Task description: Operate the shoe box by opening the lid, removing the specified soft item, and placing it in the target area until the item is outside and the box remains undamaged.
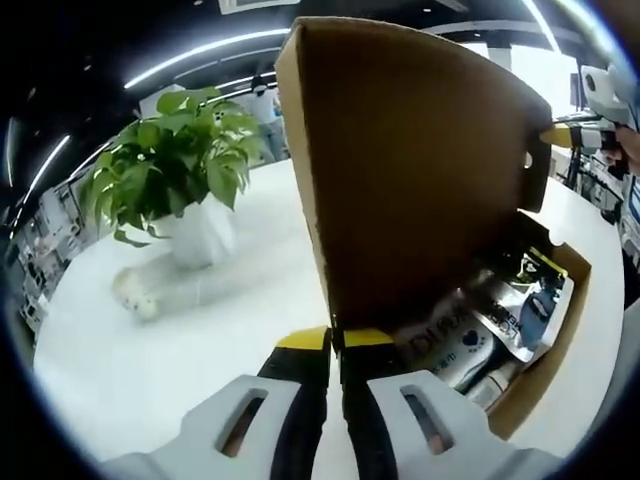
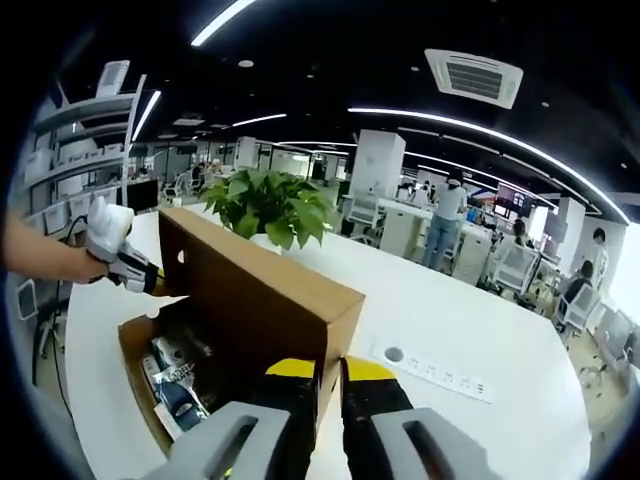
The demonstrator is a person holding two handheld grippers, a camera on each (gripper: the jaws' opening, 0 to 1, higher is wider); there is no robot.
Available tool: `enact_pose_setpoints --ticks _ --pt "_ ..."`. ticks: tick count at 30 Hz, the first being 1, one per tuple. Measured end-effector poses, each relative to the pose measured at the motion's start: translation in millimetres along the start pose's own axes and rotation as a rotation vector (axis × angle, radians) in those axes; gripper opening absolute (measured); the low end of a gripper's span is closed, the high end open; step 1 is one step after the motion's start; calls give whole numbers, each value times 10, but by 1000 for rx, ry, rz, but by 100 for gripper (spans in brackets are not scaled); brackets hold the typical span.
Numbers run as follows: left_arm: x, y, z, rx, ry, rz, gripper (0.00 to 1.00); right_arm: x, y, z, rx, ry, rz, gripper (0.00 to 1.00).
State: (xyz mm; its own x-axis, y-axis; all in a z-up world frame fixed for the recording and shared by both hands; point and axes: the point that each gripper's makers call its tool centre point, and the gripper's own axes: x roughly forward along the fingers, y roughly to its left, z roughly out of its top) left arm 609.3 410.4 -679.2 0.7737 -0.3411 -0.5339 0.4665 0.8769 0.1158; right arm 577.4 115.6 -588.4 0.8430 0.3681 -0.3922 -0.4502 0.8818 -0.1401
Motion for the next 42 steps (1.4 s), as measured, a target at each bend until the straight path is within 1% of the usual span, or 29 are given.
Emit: enact_pose_setpoints --ticks 3,8,15,24,28,33,37,42 --pt "-1 -3 -2 -4 3 1 1 13 13 -36 3 10 7 4" --pt "0 -6 -5 -14 8 1 1 28 14 -88 12 5 10 5" --pt "11 -1 -3 -18 12 2 1 24 30 -204 26 14 14 5" --pt "11 -11 4 -21 16 6 1 62 78 -444 33 38 21 5" --pt "15 -3 4 -25 18 7 1 90 90 -574 39 60 21 5" --pt "23 10 12 -29 20 7 1 127 110 -689 41 85 23 5" --pt "24 18 16 -29 20 6 1 157 107 -725 38 89 15 5" --pt "22 15 26 -28 21 7 1 213 133 -757 53 100 22 3"
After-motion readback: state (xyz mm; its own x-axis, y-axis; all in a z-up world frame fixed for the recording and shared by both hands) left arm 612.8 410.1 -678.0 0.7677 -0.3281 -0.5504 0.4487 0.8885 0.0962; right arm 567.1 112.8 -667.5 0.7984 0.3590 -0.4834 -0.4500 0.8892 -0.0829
